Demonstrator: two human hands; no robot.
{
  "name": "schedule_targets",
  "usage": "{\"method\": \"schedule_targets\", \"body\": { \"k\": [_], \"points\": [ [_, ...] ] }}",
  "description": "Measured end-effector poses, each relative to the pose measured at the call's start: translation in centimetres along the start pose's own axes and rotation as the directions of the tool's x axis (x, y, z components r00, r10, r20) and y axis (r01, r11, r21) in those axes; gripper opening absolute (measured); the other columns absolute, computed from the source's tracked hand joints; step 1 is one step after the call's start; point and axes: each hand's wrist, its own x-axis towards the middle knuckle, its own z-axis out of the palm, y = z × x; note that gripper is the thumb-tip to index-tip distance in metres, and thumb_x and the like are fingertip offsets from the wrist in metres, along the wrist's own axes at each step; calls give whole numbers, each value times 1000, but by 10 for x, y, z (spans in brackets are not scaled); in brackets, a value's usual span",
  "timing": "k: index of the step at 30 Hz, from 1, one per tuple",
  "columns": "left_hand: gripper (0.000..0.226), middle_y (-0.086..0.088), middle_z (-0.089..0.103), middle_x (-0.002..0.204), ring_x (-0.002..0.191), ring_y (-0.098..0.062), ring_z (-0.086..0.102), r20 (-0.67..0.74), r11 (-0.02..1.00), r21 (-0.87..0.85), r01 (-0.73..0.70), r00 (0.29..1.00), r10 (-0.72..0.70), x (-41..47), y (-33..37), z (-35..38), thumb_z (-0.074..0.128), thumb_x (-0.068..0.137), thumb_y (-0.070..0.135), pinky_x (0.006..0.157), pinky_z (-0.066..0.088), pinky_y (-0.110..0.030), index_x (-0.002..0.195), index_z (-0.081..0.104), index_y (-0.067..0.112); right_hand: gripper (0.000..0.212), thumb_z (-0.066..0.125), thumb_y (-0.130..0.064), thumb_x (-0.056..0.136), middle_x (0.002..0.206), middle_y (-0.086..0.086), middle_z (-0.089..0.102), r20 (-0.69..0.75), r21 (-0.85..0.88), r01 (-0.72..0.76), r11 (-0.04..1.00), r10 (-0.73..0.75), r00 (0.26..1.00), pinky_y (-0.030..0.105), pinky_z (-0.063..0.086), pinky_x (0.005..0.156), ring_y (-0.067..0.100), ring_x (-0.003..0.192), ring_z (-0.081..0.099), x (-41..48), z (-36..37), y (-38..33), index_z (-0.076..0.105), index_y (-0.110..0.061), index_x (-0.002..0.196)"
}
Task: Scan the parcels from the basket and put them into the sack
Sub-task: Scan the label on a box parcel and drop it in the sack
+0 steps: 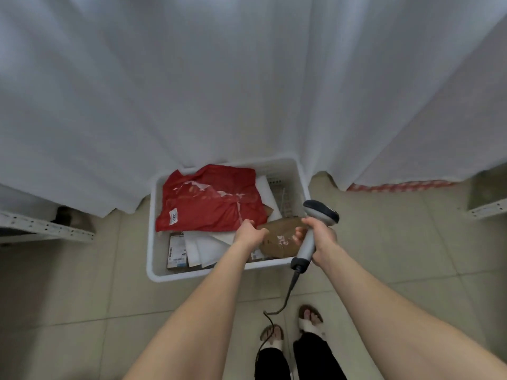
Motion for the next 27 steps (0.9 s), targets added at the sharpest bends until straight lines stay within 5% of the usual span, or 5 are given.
{"method": "schedule_targets", "body": {
  "k": [4, 8, 14, 20, 27],
  "points": [
    [85, -13, 36, 149, 134, -30, 38, 9, 994, -93, 49, 999, -49, 66, -17, 36, 63, 86, 44, 106, 34, -34, 149, 20, 5, 12, 69, -9, 84, 83, 16, 63, -4, -33, -49, 998, 49, 999, 38, 58, 60, 30, 75, 63, 77, 0, 16, 60, -3, 90],
    [88, -16, 36, 149, 135, -31, 37, 0, 968, -218, 126, 992, -129, 131, -39, 71, 62, 87, 47, 111, 33, -37, 148, 21, -1, 37, 71, -11, 81, 105, 21, 65, 43, -140, -72, 987, 79, 996, 54, 54, 89, 38, 95, 65, 142, 4, 35, 59, -4, 115],
    [82, -16, 42, 146, 134, -32, 39, 2, 920, -327, 215, 974, -227, 196, -51, 104, 62, 85, 49, 108, 32, -35, 143, 35, -1, 22, 70, -10, 80, 94, 17, 70, 95, -170, -113, 979, 130, 987, 42, 58, 71, 33, 81, 67, 208, 13, 45, 65, -9, 102],
    [79, -12, 46, 140, 127, -34, 43, 27, 879, -393, 272, 958, -285, 186, -39, 89, 68, 77, 53, 102, 41, -50, 138, 42, 11, 31, 69, -11, 83, 103, 19, 68, 119, -205, -133, 970, 160, 980, 49, 55, 89, 35, 92, 66, 191, 23, 39, 64, -4, 113],
    [51, -13, 64, 110, 100, -31, 62, -99, 750, -643, 158, 953, -286, 118, 8, 46, 67, 80, 49, 91, 52, -47, 105, 60, 5, 36, 74, -18, 83, 105, 18, 68, 27, -59, -47, 997, 49, 998, 53, 54, 85, 36, 95, 66, 110, 32, -12, 62, -6, 115]
  ]
}}
